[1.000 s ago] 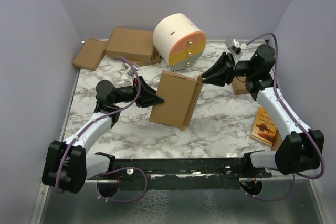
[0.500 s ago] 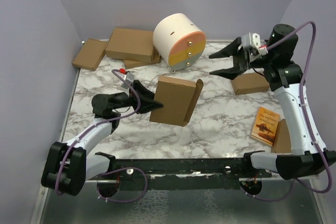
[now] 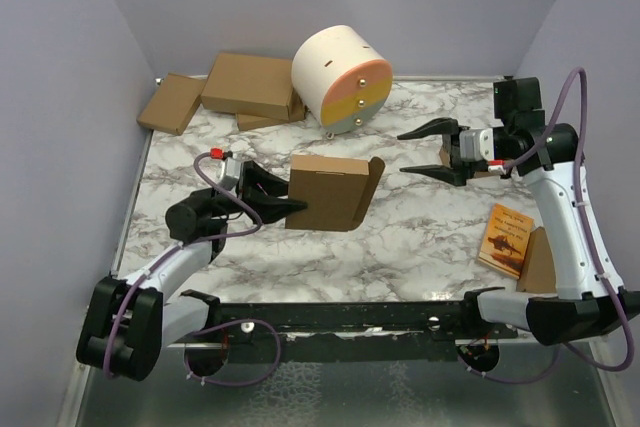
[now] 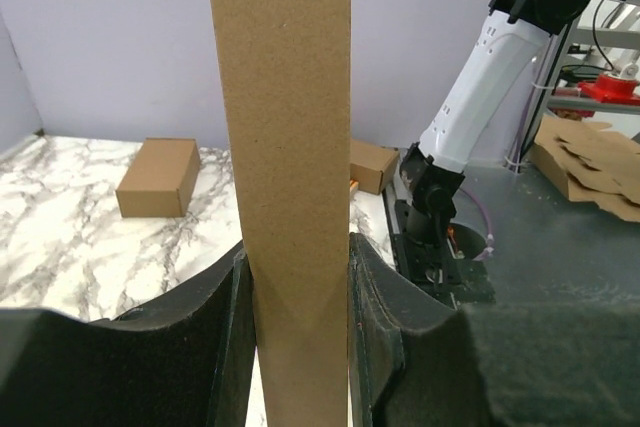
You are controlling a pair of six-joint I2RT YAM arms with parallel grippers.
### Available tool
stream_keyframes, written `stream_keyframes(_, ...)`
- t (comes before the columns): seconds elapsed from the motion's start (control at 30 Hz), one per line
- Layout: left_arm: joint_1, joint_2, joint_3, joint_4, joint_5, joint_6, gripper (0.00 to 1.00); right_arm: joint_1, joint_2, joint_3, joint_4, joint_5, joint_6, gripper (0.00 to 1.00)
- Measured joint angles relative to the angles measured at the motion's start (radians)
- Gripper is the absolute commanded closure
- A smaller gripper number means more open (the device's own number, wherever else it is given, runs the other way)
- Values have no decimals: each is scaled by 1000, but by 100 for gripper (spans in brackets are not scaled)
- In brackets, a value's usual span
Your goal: Fold the paper box
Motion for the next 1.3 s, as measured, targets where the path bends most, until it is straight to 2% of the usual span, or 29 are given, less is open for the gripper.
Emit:
stream_keyframes(0.23,0,-16,-13,3,-23,5,100,2,-13,4,-27,-43,4,57)
stream_keyframes(0.37,0,0,-14,3,-26,-24,100,2,-21,4,21,-64,100,59)
stream_keyframes(0.53,0,49,-12,4,-32,-97,100,18,-23,4,169,-59,328,59)
stream_keyframes(0.73,0,97,5,4,-34,-169,100,39,-24,-11,301,-32,513,60)
stream_keyframes(1.3,0,93,8,4,-34,-181,100,99,-26,-74,459,69,721,73)
